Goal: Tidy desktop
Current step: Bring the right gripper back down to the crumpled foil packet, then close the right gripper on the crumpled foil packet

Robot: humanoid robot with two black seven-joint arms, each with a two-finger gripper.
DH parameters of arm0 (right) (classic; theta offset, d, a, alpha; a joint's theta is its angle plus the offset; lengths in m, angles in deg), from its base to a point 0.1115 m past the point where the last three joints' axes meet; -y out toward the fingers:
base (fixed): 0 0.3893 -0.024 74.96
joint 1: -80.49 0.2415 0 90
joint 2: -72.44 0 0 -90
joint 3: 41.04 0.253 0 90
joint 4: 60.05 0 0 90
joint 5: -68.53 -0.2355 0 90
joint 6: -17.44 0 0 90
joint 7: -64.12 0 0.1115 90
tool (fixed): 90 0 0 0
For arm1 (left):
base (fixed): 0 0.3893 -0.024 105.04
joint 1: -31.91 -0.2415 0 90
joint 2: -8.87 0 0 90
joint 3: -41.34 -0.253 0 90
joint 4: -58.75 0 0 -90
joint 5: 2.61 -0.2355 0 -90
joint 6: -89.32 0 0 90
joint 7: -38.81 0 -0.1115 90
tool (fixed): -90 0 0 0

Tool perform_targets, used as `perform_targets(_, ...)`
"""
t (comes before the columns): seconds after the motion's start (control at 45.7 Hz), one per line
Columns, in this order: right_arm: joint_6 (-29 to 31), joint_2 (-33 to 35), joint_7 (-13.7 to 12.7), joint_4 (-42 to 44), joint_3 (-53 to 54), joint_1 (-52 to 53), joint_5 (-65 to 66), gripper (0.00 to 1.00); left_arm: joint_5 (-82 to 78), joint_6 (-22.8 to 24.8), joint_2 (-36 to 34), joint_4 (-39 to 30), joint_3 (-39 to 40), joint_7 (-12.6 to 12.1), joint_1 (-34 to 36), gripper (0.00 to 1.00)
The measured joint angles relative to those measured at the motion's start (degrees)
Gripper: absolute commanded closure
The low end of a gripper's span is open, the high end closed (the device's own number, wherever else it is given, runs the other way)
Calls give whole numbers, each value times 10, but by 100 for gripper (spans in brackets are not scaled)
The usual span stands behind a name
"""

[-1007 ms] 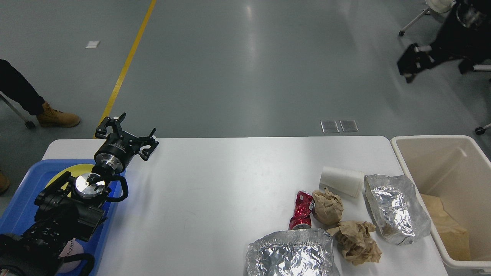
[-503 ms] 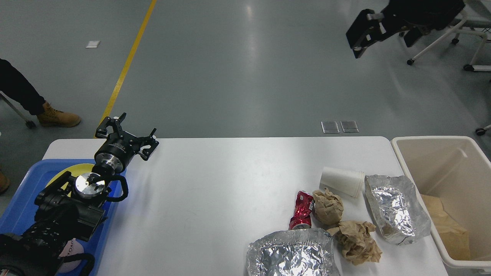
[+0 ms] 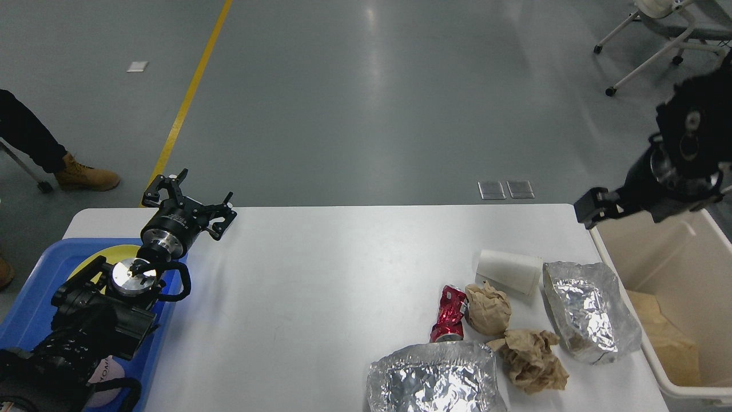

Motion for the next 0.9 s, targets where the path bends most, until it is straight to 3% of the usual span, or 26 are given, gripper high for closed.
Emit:
perform_targets(0.328, -29, -4, 0, 152, 109, -268, 49, 0, 0, 0, 0, 0, 0, 0, 0, 4)
perform_targets(0.766, -50, -31, 1, 234, 168, -388, 87, 0, 0, 0, 0, 0, 0, 0, 0, 4)
perform_targets(0.898, -51, -32, 1, 239, 179, -404, 87, 21, 0, 0, 0, 0, 0, 0, 0, 4)
